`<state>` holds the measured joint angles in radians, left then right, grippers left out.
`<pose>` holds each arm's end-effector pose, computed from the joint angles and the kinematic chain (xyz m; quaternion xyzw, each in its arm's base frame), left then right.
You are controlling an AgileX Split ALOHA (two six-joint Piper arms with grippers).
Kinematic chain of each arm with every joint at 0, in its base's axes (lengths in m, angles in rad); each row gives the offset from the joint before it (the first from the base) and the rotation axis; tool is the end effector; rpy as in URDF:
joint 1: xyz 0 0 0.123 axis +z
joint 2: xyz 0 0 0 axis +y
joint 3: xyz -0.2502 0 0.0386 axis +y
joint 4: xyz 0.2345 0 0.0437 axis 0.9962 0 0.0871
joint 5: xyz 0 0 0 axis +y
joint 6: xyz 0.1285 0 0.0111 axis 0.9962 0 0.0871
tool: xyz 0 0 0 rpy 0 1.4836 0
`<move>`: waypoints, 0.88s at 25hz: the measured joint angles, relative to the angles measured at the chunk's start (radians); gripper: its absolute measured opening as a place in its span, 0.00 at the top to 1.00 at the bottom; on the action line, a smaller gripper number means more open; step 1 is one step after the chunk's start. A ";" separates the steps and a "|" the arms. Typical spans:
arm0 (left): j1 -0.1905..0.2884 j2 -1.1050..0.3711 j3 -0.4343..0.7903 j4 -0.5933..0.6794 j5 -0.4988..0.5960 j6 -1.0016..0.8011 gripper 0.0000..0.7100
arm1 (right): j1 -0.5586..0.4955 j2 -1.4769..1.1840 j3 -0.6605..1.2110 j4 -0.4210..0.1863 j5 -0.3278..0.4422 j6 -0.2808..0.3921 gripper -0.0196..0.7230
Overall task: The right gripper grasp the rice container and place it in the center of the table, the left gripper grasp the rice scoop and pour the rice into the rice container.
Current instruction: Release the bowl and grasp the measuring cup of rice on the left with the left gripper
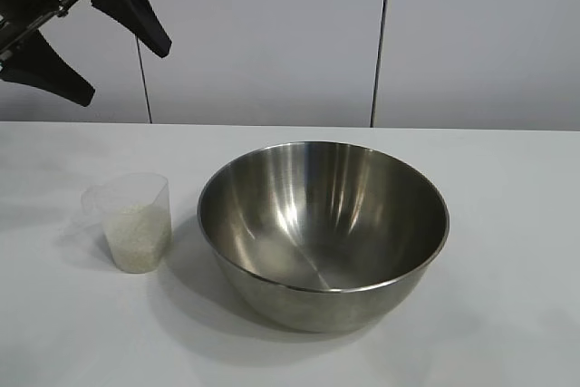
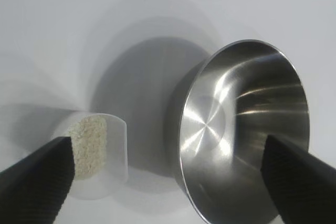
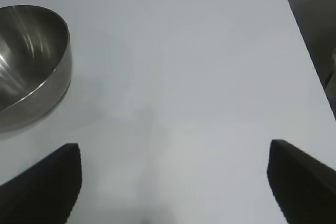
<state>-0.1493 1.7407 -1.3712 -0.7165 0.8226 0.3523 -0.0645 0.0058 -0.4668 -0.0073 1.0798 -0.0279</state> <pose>0.3656 -0.1178 0.2262 0.0588 0.9256 -0.2816 0.2460 0.0516 -0.0042 0.2410 0.0160 0.8679 -0.0266 0.4958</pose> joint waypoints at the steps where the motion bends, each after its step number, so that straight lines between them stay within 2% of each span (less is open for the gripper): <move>1: 0.000 -0.021 0.006 0.011 -0.042 0.024 0.02 | 0.000 0.000 0.000 0.000 0.000 0.000 0.08; 4: -0.006 -0.134 0.083 0.020 -0.227 0.142 0.02 | 0.000 0.000 0.000 0.000 0.000 0.000 0.08; 6: -0.031 -0.237 0.181 0.014 -0.367 0.251 0.02 | 0.000 0.000 0.000 0.000 0.000 0.000 0.08; 11: -0.165 -0.431 0.532 -0.034 -0.814 0.484 0.04 | 0.000 0.000 0.000 0.000 0.000 0.000 0.08; 14: -0.238 -0.480 0.704 -0.047 -1.056 0.496 0.07 | 0.000 0.000 0.000 0.000 0.000 0.000 0.08; 17: -0.272 -0.486 0.807 -0.053 -1.187 0.436 0.10 | 0.000 0.000 0.000 0.000 0.000 0.000 0.08; 22: -0.267 -0.479 0.937 -0.039 -1.324 0.300 0.10 | 0.000 0.000 0.000 0.000 0.000 0.000 0.08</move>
<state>-0.4163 1.2616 -0.4346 -0.7559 -0.5016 0.6524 -0.0645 0.0058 -0.4668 -0.0073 1.0798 -0.0279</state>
